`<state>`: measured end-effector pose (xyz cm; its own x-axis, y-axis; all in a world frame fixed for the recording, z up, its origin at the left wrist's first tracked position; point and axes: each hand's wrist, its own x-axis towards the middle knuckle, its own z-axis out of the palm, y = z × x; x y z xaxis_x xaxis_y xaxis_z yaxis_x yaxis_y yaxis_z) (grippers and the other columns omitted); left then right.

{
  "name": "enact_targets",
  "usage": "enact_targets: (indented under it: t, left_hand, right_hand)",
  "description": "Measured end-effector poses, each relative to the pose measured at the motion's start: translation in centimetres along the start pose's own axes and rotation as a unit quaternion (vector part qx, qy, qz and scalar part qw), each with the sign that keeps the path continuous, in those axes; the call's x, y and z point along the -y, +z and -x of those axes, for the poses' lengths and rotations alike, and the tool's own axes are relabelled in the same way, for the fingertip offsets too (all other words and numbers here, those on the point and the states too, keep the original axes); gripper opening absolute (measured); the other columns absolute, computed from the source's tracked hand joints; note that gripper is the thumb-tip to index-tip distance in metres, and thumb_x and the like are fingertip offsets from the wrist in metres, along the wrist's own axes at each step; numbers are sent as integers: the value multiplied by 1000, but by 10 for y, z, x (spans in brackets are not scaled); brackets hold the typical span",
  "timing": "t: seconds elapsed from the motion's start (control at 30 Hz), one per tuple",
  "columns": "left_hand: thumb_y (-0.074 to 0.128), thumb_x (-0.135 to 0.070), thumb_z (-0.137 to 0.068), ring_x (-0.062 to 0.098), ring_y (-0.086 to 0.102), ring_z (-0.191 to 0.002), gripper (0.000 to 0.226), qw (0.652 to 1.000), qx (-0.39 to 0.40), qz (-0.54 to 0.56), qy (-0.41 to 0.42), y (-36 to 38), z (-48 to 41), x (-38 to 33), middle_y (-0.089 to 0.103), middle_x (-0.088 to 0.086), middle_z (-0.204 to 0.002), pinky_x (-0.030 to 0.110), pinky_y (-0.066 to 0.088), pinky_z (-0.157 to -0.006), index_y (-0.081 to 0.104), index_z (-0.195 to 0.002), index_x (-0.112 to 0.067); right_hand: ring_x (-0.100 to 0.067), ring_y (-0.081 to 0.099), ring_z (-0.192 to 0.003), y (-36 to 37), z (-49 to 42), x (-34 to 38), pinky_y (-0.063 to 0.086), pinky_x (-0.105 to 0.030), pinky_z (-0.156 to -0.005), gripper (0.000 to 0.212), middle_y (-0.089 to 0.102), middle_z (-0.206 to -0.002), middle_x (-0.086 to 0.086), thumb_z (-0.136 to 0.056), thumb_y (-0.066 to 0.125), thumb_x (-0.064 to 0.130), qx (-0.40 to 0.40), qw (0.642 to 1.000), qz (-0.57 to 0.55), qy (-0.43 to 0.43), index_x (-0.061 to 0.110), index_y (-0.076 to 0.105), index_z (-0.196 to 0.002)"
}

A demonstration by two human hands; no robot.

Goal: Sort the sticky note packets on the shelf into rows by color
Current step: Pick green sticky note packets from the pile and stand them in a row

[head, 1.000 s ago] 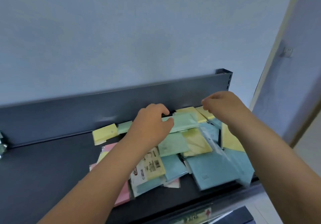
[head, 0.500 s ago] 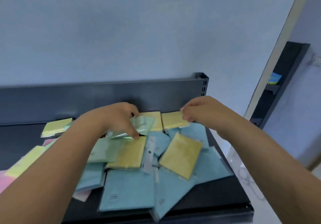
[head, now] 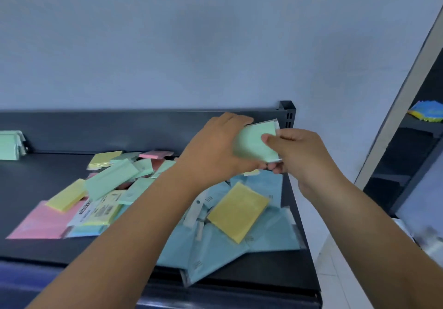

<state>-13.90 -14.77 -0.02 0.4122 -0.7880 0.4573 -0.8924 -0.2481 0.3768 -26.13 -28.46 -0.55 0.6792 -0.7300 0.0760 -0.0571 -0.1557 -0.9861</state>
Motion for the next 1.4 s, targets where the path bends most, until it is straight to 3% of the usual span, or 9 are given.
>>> enact_targets:
  t: [0.1, 0.2, 0.27, 0.37, 0.5, 0.67, 0.9, 1.03, 1.4]
  left_hand:
    - [74, -44, -89, 7, 59, -118, 56, 989, -21, 65, -129, -12, 10, 16, 61, -12, -130, 29, 47, -102, 56, -139, -27]
    - [67, -21, -96, 8, 72, -82, 13, 982, -29, 99, -161, -24, 17, 27, 74, -7, -92, 36, 58, -86, 70, -109, -22]
    - [67, -14, -95, 10, 73, -69, 6, 975, -36, 143, -169, -33, 23, 31, 75, -2, -78, 36, 60, -80, 71, -95, -19]
    - [67, -9, -93, 10, 68, -60, 7, 961, -50, 208, -176, -48, 34, 42, 74, 4, -72, 35, 58, -69, 72, -91, -14]
    - [70, -7, -92, 12, 69, -63, 17, 952, -110, 223, -178, -76, 56, 66, 73, 8, -79, 23, 54, -55, 69, -106, -17]
    - [73, -5, -89, 29, 73, -70, 17, 922, -144, 304, -191, -114, 96, 103, 72, 6, -80, 50, 63, -77, 74, -100, -18]
    - [74, -4, -89, 24, 71, -74, 14, 897, -153, 352, -221, -141, 121, 152, 73, -2, -87, 37, 64, -74, 76, -94, -17]
    - [75, -9, -88, 21, 71, -67, 13, 889, -172, 349, -242, -152, 119, 178, 75, -7, -88, 39, 65, -73, 77, -91, -21]
    - [77, -3, -86, 15, 69, -70, 10, 861, -175, 388, -280, -203, 132, 278, 75, 4, -83, 36, 65, -70, 75, -91, -12]
  right_hand:
    - [-26, 74, -63, -3, 5, 4, 63, -31, -66, 16, 69, -92, -21, -98, 69, 20, 41, 998, -32, 30, 6, 75, -99]
    - [-32, 78, -84, 1, 14, 3, 65, -34, -75, 16, 74, -98, -23, -101, 64, 14, 90, 991, -41, 87, 3, 72, -110]
    - [-41, 73, -102, 10, 20, 7, 65, -33, -72, 10, 68, -116, -33, -99, 66, 9, 79, 990, -55, 99, 2, 73, -97]
    - [-29, 74, -90, 35, 28, 22, 63, -25, -62, 3, 69, -116, -27, -93, 71, 1, -11, 995, -52, 87, 2, 71, -91]
    - [-19, 69, -98, 78, 44, 38, 65, -37, -78, 57, 63, -126, -3, -88, 78, 6, -32, 999, 32, 24, 16, 58, -141]
    - [-21, 65, -72, 136, 84, 50, 62, -53, -84, 5, 70, -84, -11, -88, 76, 10, -66, 992, 103, -28, 13, 73, -91]
    - [-44, 66, -82, 211, 103, 44, 57, -54, -82, 20, 69, -86, -22, -89, 73, 23, -135, 978, 152, -52, 3, 71, -84]
    - [-25, 70, -61, 237, 89, 51, 60, -58, -82, 11, 70, -72, -16, -85, 75, 18, -111, 985, 132, -27, 10, 73, -79]
    - [-18, 77, -66, 329, 74, 81, 61, -48, -86, 21, 77, -69, -2, -90, 72, 10, -11, 985, 172, 9, 19, 78, -72]
